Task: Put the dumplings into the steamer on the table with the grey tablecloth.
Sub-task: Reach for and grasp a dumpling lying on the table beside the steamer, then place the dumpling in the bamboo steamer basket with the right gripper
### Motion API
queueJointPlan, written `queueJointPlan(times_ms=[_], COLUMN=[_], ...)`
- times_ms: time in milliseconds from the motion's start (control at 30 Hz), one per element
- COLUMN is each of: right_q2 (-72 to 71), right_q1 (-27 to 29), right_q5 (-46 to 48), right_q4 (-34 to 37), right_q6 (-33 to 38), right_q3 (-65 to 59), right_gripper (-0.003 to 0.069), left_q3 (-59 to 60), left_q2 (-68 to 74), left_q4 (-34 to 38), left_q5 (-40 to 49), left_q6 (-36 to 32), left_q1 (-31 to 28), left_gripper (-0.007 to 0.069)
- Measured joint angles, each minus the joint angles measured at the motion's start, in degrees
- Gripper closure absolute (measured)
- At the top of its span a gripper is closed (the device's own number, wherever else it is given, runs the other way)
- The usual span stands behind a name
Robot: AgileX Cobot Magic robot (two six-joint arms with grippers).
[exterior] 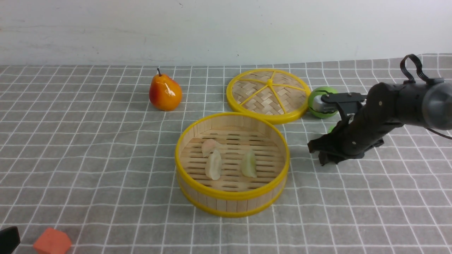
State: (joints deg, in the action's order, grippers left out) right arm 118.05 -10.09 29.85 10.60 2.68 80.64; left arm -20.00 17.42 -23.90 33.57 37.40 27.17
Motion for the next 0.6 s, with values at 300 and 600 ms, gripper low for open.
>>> queueJointPlan(times_ms=[300, 600], right_q2=[-5.84, -8.22], right_q1=[-1.49, -13.48], right_q5=[6.28, -2.66], right_q4=[-0.99, 5.87], right_q6=[0.2, 9.46], right_q3=[0.76, 7.08], right_gripper=[0.0421, 0.0422], left_q3=[0.0, 0.0], left_q2=[0.0, 0.0], left_q4=[-0.12, -1.08], left_q5=[-0.18, -0.38], left_q6=[0.0, 0.0], left_q1=[0.0, 0.0], left_gripper=[0.0402, 0.0402])
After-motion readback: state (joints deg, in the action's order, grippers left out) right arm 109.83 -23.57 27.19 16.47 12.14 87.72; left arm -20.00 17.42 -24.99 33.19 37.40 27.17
